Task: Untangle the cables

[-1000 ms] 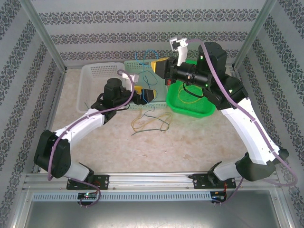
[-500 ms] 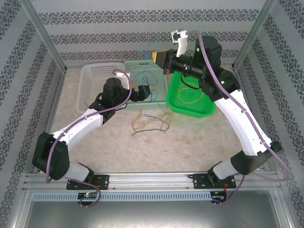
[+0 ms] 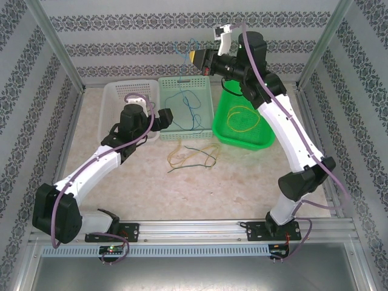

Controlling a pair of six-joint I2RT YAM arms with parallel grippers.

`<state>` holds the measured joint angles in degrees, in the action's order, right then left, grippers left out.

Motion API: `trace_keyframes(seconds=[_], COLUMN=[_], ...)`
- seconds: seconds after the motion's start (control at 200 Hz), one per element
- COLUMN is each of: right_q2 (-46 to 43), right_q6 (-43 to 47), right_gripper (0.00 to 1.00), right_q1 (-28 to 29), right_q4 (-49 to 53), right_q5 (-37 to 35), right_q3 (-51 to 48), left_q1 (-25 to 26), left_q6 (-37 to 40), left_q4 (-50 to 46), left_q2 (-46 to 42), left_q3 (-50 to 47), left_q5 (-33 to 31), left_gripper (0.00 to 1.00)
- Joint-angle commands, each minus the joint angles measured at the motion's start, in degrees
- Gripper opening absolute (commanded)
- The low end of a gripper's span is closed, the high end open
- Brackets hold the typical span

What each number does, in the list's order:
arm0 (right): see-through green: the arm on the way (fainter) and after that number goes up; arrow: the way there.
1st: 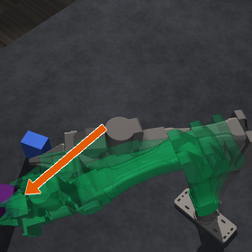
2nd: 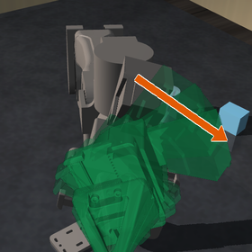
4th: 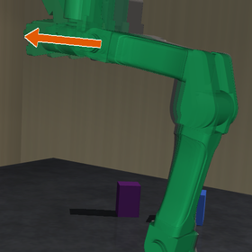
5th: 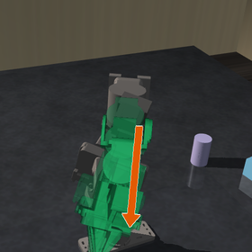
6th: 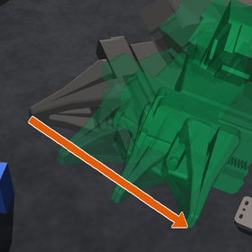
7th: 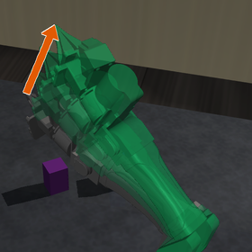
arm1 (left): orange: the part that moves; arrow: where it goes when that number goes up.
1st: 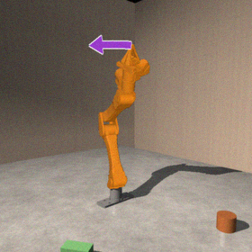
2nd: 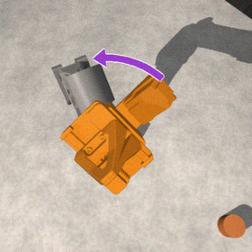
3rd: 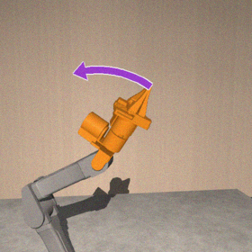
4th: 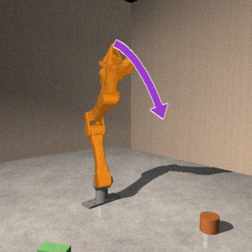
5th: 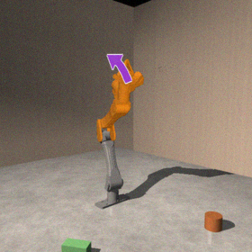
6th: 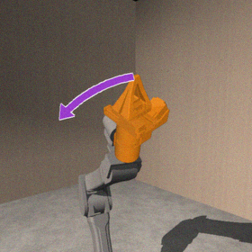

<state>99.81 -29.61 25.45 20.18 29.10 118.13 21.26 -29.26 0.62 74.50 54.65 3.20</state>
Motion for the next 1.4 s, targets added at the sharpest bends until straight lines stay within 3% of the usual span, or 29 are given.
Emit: trace_keyframes(seconds=[0.0,0.205,0.644,0.709,0.774,0.849,0.934,1.194,1.394], right_q2=[4.05,13.20,33.72,36.13,37.91,39.43,40.46,32.13,17.23], right_q6=[-1.53,-5.24,-15.79,-16.16,-16.13,-16.01,-15.60,-5.95,9.33], right_gripper=[0.00,0.00,0.00,0.08,0.31,0.42,0.65,0.70,0.68], right_q1=[-1.18,-3.62,-6.19,-6.34,-6.38,-6.36,-6.46,-6.28,-4.38], right_q4=[-0.81,-1.10,0.57,2.83,4.53,6.31,8.62,15.48,20.23], right_q5=[1.51,3.37,6.25,7.19,8.60,10.17,11.46,9.58,3.12], right_q3=[1.15,2.81,14.59,15.86,15.82,15.65,15.64,10.62,-10.14], left_q1=[-0.45,-0.43,-0.51,-0.51,-0.48,-0.44,-0.44,-0.47,-0.47], left_q6=[0.47,2.14,1.78,1.65,1.65,1.65,1.53,0.97,0.57], left_q4=[0.50,1.27,-0.69,-0.88,-1.06,-1.06,-1.27,-1.75,-1.90], left_q2=[-1.47,-1.53,-1.29,-1.19,-1.03,-0.90,-0.52,-0.49,-0.56], left_q3=[-0.60,-1.07,-2.52,-2.59,-2.60,-2.57,-2.32,-2.53,-3.36], left_q5=[2.80,6.53,5.65,5.63,5.67,5.72,6.00,6.19,5.94], left_gripper=[1.00,1.00,1.00,1.00,1.00,1.00,1.00,1.00,1.00])
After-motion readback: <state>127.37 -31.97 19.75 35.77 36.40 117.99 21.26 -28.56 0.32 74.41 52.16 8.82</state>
